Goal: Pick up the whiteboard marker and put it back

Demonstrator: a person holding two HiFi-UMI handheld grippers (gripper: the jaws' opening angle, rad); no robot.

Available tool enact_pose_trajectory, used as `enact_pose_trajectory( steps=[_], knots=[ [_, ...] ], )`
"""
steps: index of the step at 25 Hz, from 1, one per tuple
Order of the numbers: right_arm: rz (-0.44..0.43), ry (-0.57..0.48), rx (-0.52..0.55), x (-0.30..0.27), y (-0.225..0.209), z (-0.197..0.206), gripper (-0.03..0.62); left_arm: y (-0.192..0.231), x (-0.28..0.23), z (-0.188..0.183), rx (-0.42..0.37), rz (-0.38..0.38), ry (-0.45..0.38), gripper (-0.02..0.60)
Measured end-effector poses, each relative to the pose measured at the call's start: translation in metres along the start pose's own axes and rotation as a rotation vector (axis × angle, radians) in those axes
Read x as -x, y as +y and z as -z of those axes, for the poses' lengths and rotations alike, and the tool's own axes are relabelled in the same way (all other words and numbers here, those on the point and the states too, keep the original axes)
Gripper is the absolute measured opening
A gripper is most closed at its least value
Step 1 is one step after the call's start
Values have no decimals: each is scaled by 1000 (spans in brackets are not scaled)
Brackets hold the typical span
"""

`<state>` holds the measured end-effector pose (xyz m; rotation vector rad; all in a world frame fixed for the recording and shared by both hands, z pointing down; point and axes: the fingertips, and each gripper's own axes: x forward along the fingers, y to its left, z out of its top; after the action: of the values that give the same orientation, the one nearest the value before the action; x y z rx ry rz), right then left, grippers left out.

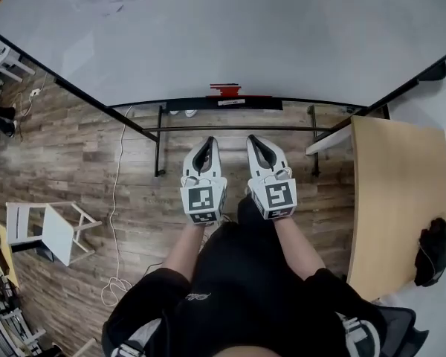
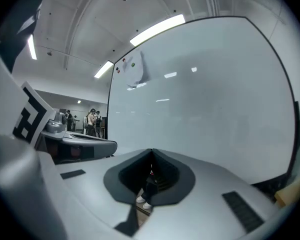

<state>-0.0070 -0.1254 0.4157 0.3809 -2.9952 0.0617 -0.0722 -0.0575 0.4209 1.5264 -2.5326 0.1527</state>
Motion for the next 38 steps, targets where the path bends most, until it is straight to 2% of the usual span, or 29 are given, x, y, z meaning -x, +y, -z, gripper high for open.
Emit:
enact_pose_trajectory(
  steps=[5, 9, 14, 18, 22, 27, 33, 38],
  knots=[
    [17, -30, 20, 29, 6, -19, 2, -11, 29, -18, -17, 2, -36, 5],
    [3, -47, 44, 39, 1, -34, 2, -18, 42, -28, -42, -37, -48, 5],
    [-19, -63, 74, 65, -10, -50, 2, -51, 50, -47, 5, -27, -94, 5],
    [-40, -85, 89, 79, -18, -63, 2, -72, 52, -64, 11, -29, -129, 5],
    [-53, -89, 86, 92, -26, -63, 2, -89, 54, -68, -1, -44, -126, 5],
    [-50, -100, 90, 100, -33, -69, 2, -108, 54, -71, -27, -22, -136, 5],
    [-50, -99, 74, 107, -38, -62, 2, -115, 56, -71, -22, -26, -134, 5],
    [-31, -100, 91, 108, -42, -72, 2, -121, 55, -68, -29, -19, -132, 5]
  ],
)
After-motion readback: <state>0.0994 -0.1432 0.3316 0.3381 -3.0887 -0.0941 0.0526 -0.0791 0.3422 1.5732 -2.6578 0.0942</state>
